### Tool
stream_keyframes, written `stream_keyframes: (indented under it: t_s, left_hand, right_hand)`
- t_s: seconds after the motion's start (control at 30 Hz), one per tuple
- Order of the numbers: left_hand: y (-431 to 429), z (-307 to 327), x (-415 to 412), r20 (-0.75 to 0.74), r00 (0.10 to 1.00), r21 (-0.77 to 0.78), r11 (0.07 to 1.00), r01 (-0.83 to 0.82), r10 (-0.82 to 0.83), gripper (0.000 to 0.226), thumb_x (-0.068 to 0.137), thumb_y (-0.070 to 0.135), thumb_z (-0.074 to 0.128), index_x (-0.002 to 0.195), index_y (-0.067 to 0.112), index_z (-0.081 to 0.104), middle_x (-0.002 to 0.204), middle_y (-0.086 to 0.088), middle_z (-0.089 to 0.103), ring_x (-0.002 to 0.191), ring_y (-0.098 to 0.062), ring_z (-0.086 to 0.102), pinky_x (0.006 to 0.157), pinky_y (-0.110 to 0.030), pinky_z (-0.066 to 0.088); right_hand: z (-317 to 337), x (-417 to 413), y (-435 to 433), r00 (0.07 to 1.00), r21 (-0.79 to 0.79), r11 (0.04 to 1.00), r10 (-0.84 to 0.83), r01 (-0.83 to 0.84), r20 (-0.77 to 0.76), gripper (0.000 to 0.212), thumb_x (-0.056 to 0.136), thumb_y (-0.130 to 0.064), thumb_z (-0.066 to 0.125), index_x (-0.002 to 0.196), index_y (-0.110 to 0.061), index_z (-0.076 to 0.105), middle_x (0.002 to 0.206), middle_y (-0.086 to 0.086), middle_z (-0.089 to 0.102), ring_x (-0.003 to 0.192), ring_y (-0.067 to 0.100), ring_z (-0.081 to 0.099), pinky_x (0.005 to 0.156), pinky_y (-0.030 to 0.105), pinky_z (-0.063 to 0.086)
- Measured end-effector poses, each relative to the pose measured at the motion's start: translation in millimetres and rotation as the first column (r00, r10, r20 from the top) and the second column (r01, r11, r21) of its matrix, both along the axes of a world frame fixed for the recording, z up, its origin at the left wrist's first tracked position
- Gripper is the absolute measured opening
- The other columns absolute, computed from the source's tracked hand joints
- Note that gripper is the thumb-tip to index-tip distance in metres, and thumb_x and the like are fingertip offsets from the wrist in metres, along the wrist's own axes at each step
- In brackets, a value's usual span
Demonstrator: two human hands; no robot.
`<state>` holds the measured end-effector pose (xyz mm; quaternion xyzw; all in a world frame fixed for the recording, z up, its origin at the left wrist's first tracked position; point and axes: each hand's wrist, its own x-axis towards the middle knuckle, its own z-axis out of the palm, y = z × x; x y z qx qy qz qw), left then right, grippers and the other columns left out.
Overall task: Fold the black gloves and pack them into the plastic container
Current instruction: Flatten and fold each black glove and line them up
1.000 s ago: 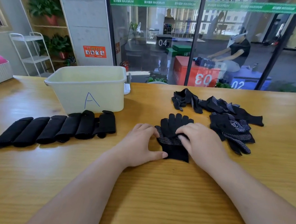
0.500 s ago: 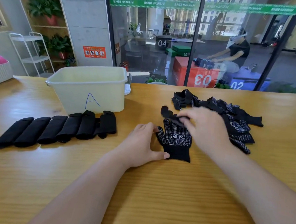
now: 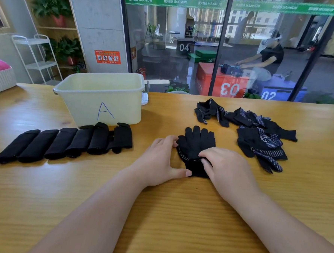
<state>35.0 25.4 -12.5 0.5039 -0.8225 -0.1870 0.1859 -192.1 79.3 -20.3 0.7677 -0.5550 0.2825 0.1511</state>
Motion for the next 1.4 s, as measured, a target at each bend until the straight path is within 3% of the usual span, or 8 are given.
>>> stream_keyframes:
  t_s: [0.2, 0.63, 0.77, 0.97, 1.07, 1.17, 1.3, 1.4]
  left_hand:
    - [-1, 0, -1, 0.01, 1.0, -0.001, 1.0, -0.002, 0.002, 0.119, 0.075, 0.077, 0.079, 0.165, 0.031, 0.016, 0.157, 0.013, 0.046, 0.151, -0.01, 0.028, 0.122, -0.035, 0.032]
    - [2, 2, -2, 0.035, 0.999, -0.006, 1.0, -0.003, 0.004, 0.122, 0.075, 0.079, 0.078, 0.167, 0.029, 0.015, 0.159, 0.011, 0.045, 0.153, -0.013, 0.026, 0.126, -0.042, 0.033]
    - [1, 2, -2, 0.052, 0.999, -0.029, 1.0, 0.001, 0.0, 0.12, 0.075, 0.08, 0.076, 0.166, 0.029, 0.017, 0.158, 0.011, 0.046, 0.153, -0.013, 0.027, 0.126, -0.044, 0.034]
    - [-1, -2, 0, 0.084, 0.996, -0.073, 0.997, 0.03, -0.024, 0.114, 0.076, 0.085, 0.07, 0.166, 0.033, 0.022, 0.163, 0.009, 0.04, 0.154, -0.015, 0.024, 0.127, -0.043, 0.031]
    - [0, -1, 1, 0.052, 0.995, -0.097, 0.991, 0.09, -0.085, 0.094, 0.085, 0.087, 0.057, 0.162, 0.038, 0.036, 0.168, 0.014, 0.03, 0.157, -0.01, 0.018, 0.127, -0.04, 0.026]
    - [0, -2, -1, 0.1, 0.988, -0.128, 0.984, 0.127, -0.114, 0.074, 0.096, 0.082, 0.044, 0.156, 0.039, 0.049, 0.165, 0.019, 0.038, 0.156, -0.007, 0.023, 0.129, -0.041, 0.026]
    - [0, -6, -6, 0.158, 0.985, -0.195, 0.976, 0.099, -0.069, 0.066, 0.095, 0.075, 0.055, 0.15, 0.037, 0.055, 0.159, 0.018, 0.046, 0.151, -0.009, 0.035, 0.126, -0.041, 0.03]
    - [1, -3, -8, 0.11, 0.993, -0.201, 0.978, 0.06, -0.039, 0.073, 0.091, 0.073, 0.064, 0.149, 0.03, 0.057, 0.157, 0.015, 0.05, 0.149, -0.009, 0.04, 0.125, -0.037, 0.032]
  right_hand:
    - [-7, -5, 9, 0.998, 0.019, 1.0, 0.004, -0.005, 0.061, 0.015, 0.094, -0.017, 0.077, 0.107, -0.023, 0.079, 0.1, -0.012, 0.078, 0.09, 0.015, 0.074, 0.068, 0.038, 0.06]
    - [-14, 2, 20, 0.996, 0.032, 0.999, -0.039, 0.041, -0.079, 0.007, 0.096, -0.03, 0.069, 0.096, -0.026, 0.075, 0.09, -0.011, 0.072, 0.082, 0.019, 0.069, 0.07, 0.037, 0.057]
    - [-8, 4, 24, 0.994, 0.006, 1.0, -0.023, 0.024, -0.108, 0.006, 0.092, -0.026, 0.074, 0.096, -0.022, 0.077, 0.091, -0.009, 0.072, 0.081, 0.017, 0.07, 0.073, 0.034, 0.057]
    - [-8, 5, 25, 0.996, 0.052, 0.998, -0.025, 0.03, -0.09, 0.019, 0.095, -0.036, 0.067, 0.099, -0.022, 0.08, 0.101, -0.009, 0.072, 0.095, 0.016, 0.069, 0.083, 0.035, 0.057]
    - [-4, 6, 26, 0.999, 0.076, 0.997, -0.029, 0.027, 0.026, 0.025, 0.102, -0.031, 0.061, 0.116, -0.021, 0.078, 0.124, -0.006, 0.071, 0.119, 0.014, 0.063, 0.095, 0.032, 0.054]
    - [-4, 7, 23, 0.997, 0.225, 0.972, -0.071, 0.069, 0.002, 0.035, 0.108, -0.035, 0.05, 0.135, -0.026, 0.07, 0.138, -0.01, 0.066, 0.13, 0.013, 0.057, 0.104, 0.033, 0.05]
    - [7, 7, 16, 0.99, 0.227, 0.964, -0.136, 0.141, -0.039, 0.035, 0.108, -0.042, 0.046, 0.125, -0.028, 0.073, 0.119, -0.014, 0.067, 0.111, 0.013, 0.06, 0.09, 0.033, 0.053]
    - [17, 12, -4, 0.992, 0.313, 0.943, -0.126, 0.115, 0.017, 0.041, 0.109, -0.039, 0.049, 0.145, -0.024, 0.062, 0.149, -0.008, 0.056, 0.139, 0.014, 0.048, 0.107, 0.032, 0.046]
